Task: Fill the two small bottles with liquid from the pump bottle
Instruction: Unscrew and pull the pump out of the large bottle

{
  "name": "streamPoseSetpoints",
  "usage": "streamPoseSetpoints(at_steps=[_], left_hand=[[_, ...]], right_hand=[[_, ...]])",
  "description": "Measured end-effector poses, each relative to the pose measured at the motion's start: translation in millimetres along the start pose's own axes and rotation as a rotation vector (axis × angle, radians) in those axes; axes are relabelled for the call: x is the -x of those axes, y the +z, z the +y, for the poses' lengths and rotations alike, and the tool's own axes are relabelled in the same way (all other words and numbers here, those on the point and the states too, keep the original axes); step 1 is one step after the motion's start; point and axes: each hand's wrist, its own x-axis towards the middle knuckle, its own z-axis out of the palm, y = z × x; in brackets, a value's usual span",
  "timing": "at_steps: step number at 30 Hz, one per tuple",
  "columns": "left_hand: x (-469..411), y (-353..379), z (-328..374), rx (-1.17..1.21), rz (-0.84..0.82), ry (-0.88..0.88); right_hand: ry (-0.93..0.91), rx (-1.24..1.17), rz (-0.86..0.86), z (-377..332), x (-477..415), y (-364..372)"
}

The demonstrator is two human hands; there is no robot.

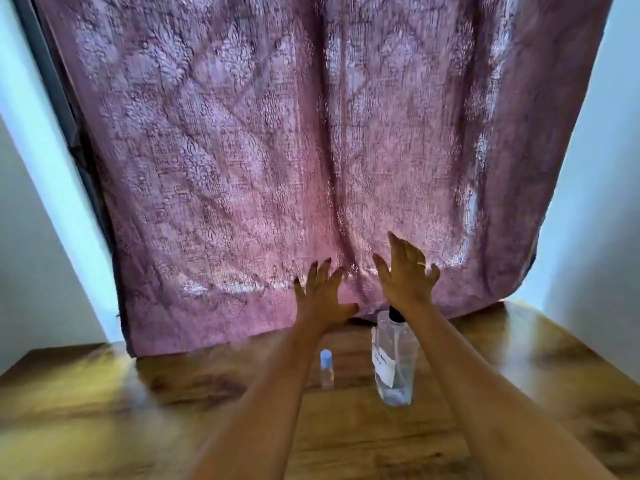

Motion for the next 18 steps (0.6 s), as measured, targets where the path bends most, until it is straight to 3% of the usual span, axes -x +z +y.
streamPoseSetpoints(at_steps=[4,6,10,18], left_hand=[[11,31,0,0.154,-0.214,-0.012],[19,42,8,0.269,-0.246,-0.016],[24,67,17,0.439,-0.257,-0.016],[35,72,38,0.588,-0.202,-0.004]], right_hand=[[0.048,-0.229,-0.054,21,7,1],[0.039,-0.398,-0.068,26,20,-1],[0.038,-0.512,-0.111,34,43,5],[0.027,-0.398,0.023,49,61,26]])
